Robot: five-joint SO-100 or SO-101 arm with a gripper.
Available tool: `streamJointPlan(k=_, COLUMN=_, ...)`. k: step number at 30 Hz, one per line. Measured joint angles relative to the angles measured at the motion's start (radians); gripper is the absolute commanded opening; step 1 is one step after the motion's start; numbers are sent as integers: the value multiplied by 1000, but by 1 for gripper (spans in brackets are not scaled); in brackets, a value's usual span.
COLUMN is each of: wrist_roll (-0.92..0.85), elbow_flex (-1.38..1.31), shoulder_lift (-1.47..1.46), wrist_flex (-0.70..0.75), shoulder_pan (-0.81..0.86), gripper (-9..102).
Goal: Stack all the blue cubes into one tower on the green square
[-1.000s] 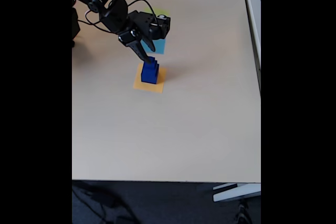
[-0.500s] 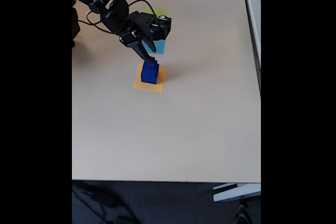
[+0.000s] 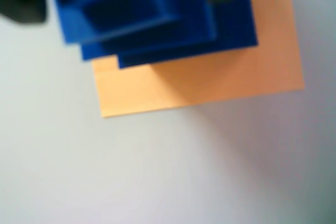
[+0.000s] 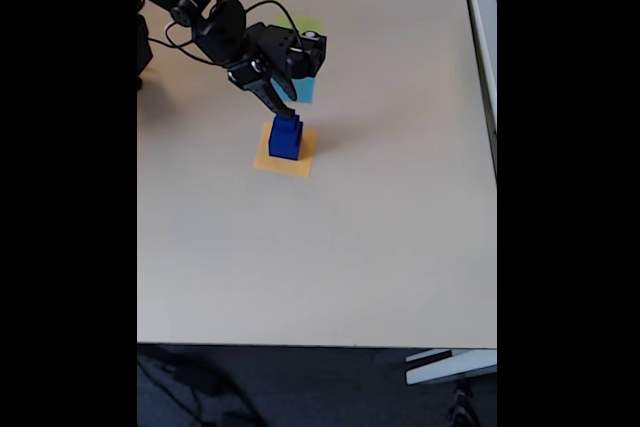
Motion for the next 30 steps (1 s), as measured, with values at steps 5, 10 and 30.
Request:
streamJointPlan(k=5, wrist_roll=0, elbow_flex=0, shoulder_lift=0, wrist_flex=0, shoulder_pan=0, gripper=14)
streamJointPlan(k=10, wrist_roll=-6, elbow_flex=0, shoulder_lift=0, wrist_flex=0, shoulder_pan=0, gripper=14)
streamJointPlan(k=30, wrist_roll=-31, elbow_flex=0, shoulder_lift=0, wrist_flex=0, shoulder_pan=15, gripper=16)
